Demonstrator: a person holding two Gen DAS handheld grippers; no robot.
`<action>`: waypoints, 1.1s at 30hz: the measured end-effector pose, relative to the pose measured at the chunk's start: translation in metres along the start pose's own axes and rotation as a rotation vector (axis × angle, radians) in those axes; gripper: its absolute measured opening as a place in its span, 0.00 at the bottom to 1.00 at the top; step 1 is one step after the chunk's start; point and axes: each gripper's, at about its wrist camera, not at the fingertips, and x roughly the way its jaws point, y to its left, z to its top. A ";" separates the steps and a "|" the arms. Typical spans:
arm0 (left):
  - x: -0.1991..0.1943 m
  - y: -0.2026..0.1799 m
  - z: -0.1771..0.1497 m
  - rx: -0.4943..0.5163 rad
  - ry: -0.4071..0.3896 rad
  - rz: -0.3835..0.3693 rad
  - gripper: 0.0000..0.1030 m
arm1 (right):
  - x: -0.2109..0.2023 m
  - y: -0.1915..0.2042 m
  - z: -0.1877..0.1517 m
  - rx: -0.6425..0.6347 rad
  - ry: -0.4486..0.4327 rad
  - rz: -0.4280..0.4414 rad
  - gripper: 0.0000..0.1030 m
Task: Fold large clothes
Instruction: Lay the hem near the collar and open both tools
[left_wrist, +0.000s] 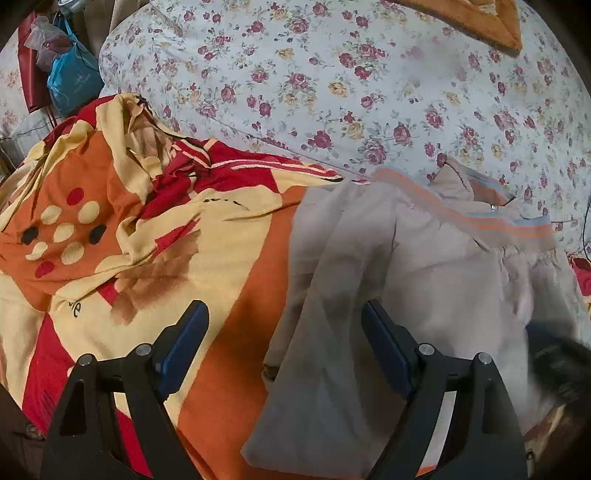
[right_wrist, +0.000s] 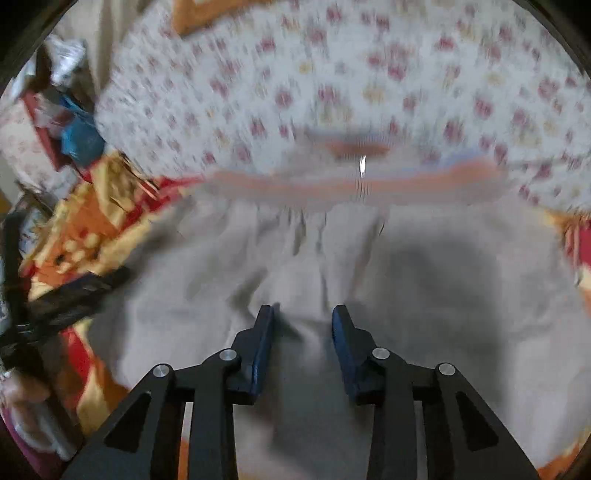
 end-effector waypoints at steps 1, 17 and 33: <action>0.000 0.000 0.000 0.003 0.001 0.001 0.83 | 0.013 0.003 -0.004 -0.001 0.030 -0.013 0.34; 0.004 -0.010 -0.002 -0.021 0.026 -0.086 0.83 | 0.009 -0.024 0.045 0.007 -0.008 -0.113 0.44; 0.020 -0.005 -0.005 -0.012 0.069 -0.032 0.83 | -0.020 -0.046 0.025 -0.048 -0.003 -0.174 0.58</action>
